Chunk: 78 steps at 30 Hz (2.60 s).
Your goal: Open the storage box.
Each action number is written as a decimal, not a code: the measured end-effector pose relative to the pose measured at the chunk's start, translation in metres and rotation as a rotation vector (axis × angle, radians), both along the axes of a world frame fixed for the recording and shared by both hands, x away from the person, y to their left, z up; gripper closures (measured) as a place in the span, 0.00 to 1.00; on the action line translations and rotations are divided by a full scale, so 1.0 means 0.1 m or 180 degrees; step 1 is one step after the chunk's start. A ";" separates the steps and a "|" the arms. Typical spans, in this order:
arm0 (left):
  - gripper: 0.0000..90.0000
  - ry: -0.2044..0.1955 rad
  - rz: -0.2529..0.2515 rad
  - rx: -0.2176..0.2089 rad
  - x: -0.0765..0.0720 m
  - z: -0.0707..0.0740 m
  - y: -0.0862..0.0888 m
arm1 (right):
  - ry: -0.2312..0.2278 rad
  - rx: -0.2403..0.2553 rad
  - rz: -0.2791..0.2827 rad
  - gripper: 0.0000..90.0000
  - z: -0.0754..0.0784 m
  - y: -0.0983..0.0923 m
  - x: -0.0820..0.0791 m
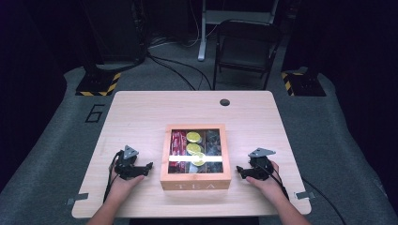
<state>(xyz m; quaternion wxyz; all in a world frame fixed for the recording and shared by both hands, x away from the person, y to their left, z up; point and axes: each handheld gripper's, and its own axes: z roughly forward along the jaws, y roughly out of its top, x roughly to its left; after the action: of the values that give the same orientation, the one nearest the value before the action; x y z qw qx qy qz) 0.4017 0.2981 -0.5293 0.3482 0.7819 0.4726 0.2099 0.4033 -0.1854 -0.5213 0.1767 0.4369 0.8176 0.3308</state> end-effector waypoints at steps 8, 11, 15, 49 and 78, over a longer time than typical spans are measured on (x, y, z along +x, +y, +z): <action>0.39 0.0169 0.0043 -0.0040 -0.01 0.09 0.01 | 0.0015 -0.0095 -0.0007 0.47 0.09 -0.02 -0.06; 0.41 0.0190 0.0036 -0.0123 -0.02 0.15 -0.01 | 0.0009 -0.0079 0.0015 0.49 0.13 -0.02 -0.11; 0.47 0.0190 -0.0077 -0.0176 -0.04 0.22 -0.07 | -0.0017 0.0010 0.0008 0.50 0.17 -0.08 -0.15; 0.56 0.0004 -0.0263 -0.0446 -0.25 0.60 -0.22 | -0.0233 0.0532 0.0447 0.76 0.82 0.04 -0.60; 0.56 0.0031 -0.0212 -0.0469 -0.28 0.59 -0.13 | -0.0049 0.0416 0.1038 0.96 0.56 0.23 -0.82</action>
<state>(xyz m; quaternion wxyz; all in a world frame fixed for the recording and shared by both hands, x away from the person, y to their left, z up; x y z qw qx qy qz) 0.3738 0.2849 -0.4702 0.4093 0.7704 0.4622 0.1590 0.3217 -0.1622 -0.4653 0.0981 0.3065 0.8530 0.4108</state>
